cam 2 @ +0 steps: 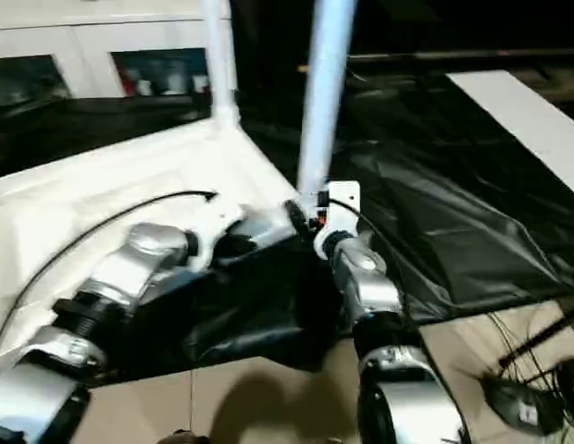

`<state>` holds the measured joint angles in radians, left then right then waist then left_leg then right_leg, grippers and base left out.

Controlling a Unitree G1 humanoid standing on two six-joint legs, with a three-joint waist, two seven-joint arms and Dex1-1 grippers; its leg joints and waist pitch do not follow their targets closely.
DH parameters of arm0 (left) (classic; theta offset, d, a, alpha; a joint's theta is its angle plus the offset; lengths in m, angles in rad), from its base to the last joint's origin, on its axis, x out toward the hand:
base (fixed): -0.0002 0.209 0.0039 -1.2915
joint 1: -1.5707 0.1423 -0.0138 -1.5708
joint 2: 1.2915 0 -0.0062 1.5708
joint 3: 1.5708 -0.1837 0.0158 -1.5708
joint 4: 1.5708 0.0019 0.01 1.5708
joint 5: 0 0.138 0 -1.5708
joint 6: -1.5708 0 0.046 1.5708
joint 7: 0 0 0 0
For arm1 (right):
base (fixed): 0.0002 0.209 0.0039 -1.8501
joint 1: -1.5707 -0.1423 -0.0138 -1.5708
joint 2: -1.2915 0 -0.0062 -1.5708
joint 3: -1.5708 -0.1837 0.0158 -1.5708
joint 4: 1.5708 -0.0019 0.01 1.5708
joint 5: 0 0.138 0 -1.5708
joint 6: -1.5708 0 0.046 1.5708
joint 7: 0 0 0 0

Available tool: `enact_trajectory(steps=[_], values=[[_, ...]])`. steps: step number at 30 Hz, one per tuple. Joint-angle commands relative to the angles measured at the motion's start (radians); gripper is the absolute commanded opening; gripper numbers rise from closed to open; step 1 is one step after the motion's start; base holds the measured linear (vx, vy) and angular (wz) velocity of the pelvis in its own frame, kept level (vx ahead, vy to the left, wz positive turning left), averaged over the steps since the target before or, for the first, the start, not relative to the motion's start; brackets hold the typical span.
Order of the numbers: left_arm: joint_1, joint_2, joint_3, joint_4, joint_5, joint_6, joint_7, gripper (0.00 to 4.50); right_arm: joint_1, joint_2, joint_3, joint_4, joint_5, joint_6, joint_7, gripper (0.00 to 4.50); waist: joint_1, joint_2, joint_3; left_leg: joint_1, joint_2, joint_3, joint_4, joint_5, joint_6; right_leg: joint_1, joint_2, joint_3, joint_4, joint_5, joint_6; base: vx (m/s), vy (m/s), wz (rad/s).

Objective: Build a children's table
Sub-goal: Rotate leg to tighten

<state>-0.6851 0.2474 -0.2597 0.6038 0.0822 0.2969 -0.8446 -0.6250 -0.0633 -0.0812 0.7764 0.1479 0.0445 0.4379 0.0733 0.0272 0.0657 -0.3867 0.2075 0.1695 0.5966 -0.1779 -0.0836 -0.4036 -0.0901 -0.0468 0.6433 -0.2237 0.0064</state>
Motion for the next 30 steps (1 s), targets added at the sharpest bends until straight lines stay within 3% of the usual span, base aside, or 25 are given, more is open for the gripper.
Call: enact_trajectory(steps=[1,6,9,11,16,20,21,30], values=[[0.017,-0.003,-0.021,-0.052,-0.032,-0.064,-0.064,0.0,0.005,-0.003,0.092,-0.066,-0.016,0.012,0.145,4.26,0.004,-0.005,-0.073,0.006,0.005,0.002,-0.061,-0.073,0.086,0.065,-0.037,0.028,-0.066,0.137,-0.271,0.0,0.0,0.0],[0.05,0.046,-0.036,-0.112,-0.067,-0.067,-0.184,0.0,0.046,-0.106,0.138,-0.142,-0.033,0.022,0.309,4.26,0.005,-0.004,-0.075,0.009,0.008,0.005,-0.056,-0.035,0.127,0.064,-0.034,0.027,-0.059,0.217,-0.303,0.0,0.0,0.0],[0.084,0.108,-0.057,-0.185,-0.109,-0.056,-0.316,0.0,0.071,-0.194,0.182,-0.207,-0.032,0.03,0.454,4.26,0.013,-0.005,-0.072,0.011,0.012,0.008,-0.056,-0.039,0.137,0.06,-0.034,0.028,-0.06,0.198,-0.313,0.0,0.0,0.0],[0.087,0.118,-0.06,-0.192,-0.112,-0.055,-0.332,0.0,0.076,-0.208,0.192,-0.218,-0.031,0.034,0.482,4.26,0.019,-0.002,-0.071,0.015,0.015,0.01,-0.056,-0.05,0.14,0.055,-0.033,0.028,-0.061,0.183,-0.313,0.0,0.0,0.0],[0.105,0.164,-0.057,-0.229,-0.123,-0.038,-0.407,0.0,0.097,-0.259,0.234,-0.275,-0.002,0.081,0.624,4.26,0.02,-0.004,-0.065,0.014,0.016,0.008,-0.064,-0.103,0.107,0.057,-0.036,0.028,-0.068,0.09,-0.303,0.0,0.0,0.0],[0.104,0.169,-0.051,-0.218,-0.119,-0.044,-0.402,0.0,0.099,-0.27,0.248,-0.281,-0.006,0.085,0.656,4.26,0.021,-0.006,-0.067,0.015,0.016,0.009,-0.064,-0.1,0.102,0.055,-0.037,0.03,-0.068,0.091,-0.301,0.0,0.0,0.0],[0.105,0.174,-0.052,-0.219,-0.12,-0.045,-0.404,0.0,0.099,-0.274,0.25,-0.282,-0.009,0.083,0.661,4.01,0.021,-0.006,-0.067,0.013,0.015,0.008,-0.064,-0.092,0.1,0.055,-0.038,0.029,-0.068,0.09,-0.299,0.0,0.0,0.0],[0.109,0.183,-0.044,-0.219,-0.117,-0.045,-0.402,0.0,0.105,-0.304,0.239,-0.28,-0.008,0.077,0.679,3.43,0.027,-0.007,-0.07,0.012,0.014,0.009,-0.059,-0.06,0.114,0.056,-0.037,0.028,-0.064,0.121,-0.3,0.0,0.0,0.0]])
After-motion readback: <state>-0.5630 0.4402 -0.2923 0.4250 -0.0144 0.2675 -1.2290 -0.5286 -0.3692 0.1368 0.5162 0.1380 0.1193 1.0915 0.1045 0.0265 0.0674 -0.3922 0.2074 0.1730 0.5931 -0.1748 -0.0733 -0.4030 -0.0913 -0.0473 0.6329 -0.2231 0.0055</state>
